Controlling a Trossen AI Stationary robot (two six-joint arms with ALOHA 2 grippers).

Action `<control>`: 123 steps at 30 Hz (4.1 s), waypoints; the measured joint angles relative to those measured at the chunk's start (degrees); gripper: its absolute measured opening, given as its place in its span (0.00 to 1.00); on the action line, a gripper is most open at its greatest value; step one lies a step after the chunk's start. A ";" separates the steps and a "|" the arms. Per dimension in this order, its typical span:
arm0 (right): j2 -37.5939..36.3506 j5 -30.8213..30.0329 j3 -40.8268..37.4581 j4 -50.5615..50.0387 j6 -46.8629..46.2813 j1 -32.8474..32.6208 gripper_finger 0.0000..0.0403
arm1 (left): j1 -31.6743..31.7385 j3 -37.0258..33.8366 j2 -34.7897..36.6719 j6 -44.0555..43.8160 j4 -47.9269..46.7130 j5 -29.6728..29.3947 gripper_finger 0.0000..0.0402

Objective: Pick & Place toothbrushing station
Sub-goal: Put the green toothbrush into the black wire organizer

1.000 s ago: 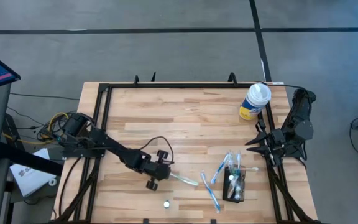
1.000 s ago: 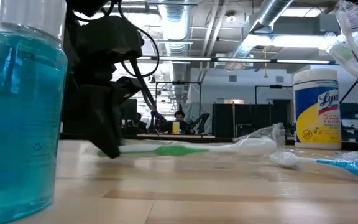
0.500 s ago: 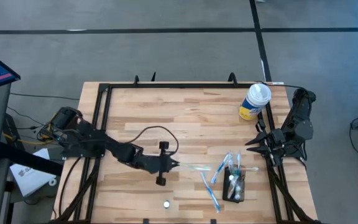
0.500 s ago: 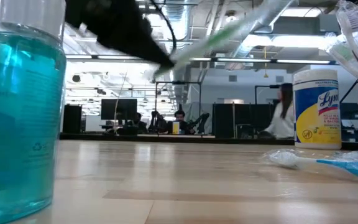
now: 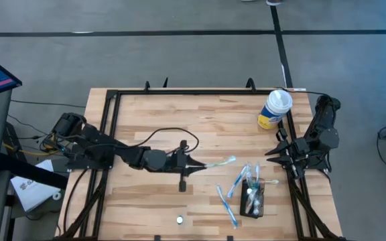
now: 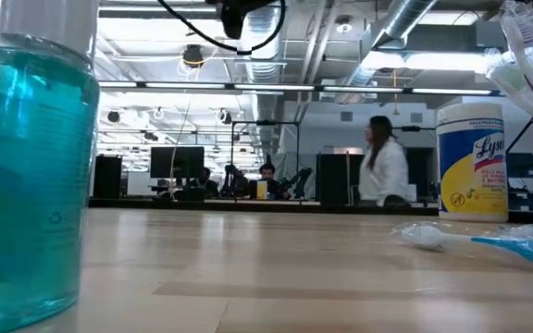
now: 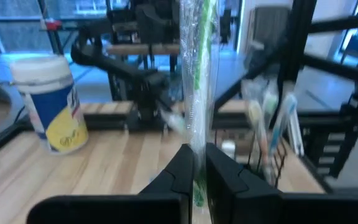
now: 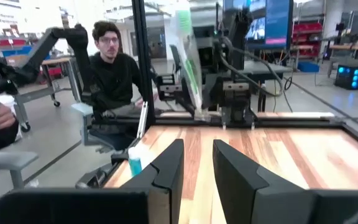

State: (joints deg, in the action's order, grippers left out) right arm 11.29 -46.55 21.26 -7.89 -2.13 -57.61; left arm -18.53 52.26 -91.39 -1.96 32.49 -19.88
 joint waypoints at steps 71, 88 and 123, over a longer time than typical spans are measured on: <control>34.57 27.11 -0.02 58.32 24.54 22.05 0.38 | 3.92 22.07 -21.05 1.69 10.09 5.35 0.02; 34.93 27.13 0.00 60.29 22.93 24.04 0.24 | 5.13 22.07 -20.96 3.00 9.91 4.87 0.02; 25.22 13.89 0.02 44.45 19.76 14.47 0.00 | 5.43 21.76 -18.03 3.19 4.88 6.47 0.28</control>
State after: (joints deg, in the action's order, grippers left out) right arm 36.51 -32.66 21.28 36.56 17.63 -43.14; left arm -13.10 74.02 -109.43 1.23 37.37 -13.41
